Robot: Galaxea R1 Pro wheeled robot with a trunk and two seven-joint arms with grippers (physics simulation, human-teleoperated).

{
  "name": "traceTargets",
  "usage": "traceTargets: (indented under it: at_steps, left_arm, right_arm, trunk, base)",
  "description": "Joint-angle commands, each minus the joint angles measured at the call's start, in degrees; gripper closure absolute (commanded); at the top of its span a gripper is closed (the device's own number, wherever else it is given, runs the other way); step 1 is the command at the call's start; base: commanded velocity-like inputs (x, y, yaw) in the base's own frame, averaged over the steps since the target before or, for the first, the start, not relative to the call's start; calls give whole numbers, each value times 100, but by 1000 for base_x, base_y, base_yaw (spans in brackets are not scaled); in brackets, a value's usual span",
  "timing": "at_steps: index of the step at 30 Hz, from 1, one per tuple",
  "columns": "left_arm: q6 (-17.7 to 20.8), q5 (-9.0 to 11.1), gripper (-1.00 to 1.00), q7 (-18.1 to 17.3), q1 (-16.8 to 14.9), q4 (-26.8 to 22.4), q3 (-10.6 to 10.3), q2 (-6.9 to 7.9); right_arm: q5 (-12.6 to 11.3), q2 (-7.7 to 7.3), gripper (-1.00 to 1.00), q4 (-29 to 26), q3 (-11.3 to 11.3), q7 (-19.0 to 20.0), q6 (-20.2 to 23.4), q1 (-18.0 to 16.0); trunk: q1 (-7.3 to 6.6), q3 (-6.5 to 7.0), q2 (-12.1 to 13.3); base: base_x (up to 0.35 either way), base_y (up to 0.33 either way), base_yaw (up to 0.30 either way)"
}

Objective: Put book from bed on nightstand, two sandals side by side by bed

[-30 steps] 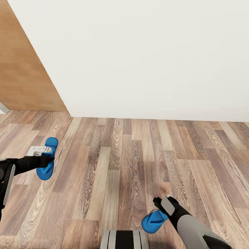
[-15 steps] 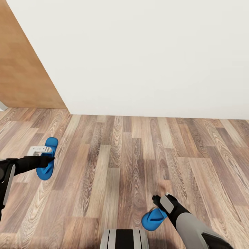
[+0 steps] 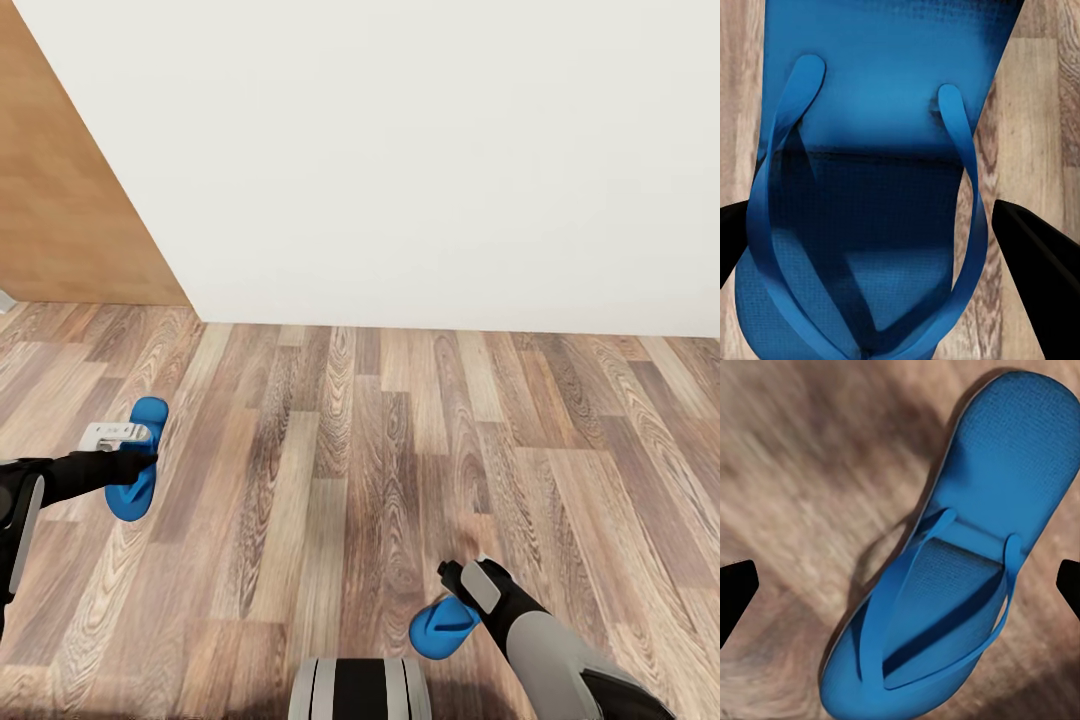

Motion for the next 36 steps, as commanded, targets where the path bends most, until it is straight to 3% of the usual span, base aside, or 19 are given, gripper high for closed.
traceTargets:
  at_steps: [1, 14, 22, 30, 36]
  left_arm:
    - [18, -55, 100, -66, -4, -5, 5, 0]
    - [18, -54, 100, -66, -4, -5, 5, 0]
    - [18, -56, 100, -66, -4, -5, 5, 0]
    - [18, -54, 100, -66, -4, -5, 5, 0]
    - [18, -54, 100, -66, -4, -5, 5, 0]
  right_arm:
    - [-53, 1, -100, -16, 15, -37, 23, 0]
    - [-53, -6, -100, 2, 11, -74, 23, -56]
    - [-53, -7, -100, 6, 14, -80, 29, -68]
    - [-53, -8, -100, 9, 8, -80, 30, -82]
    - [-53, -8, -100, 11, 8, -80, 30, -84]
  trunk:
    - [1, -27, -3]
    - [6, -71, -6]
    - [27, -248, -17]
    - [27, -248, -17]
    - [42, -381, -25]
  base:
    - [0, 0, 0]
    - [0, 0, 0]
    - [0, 0, 0]
    - [0, 0, 0]
    - [0, 0, 0]
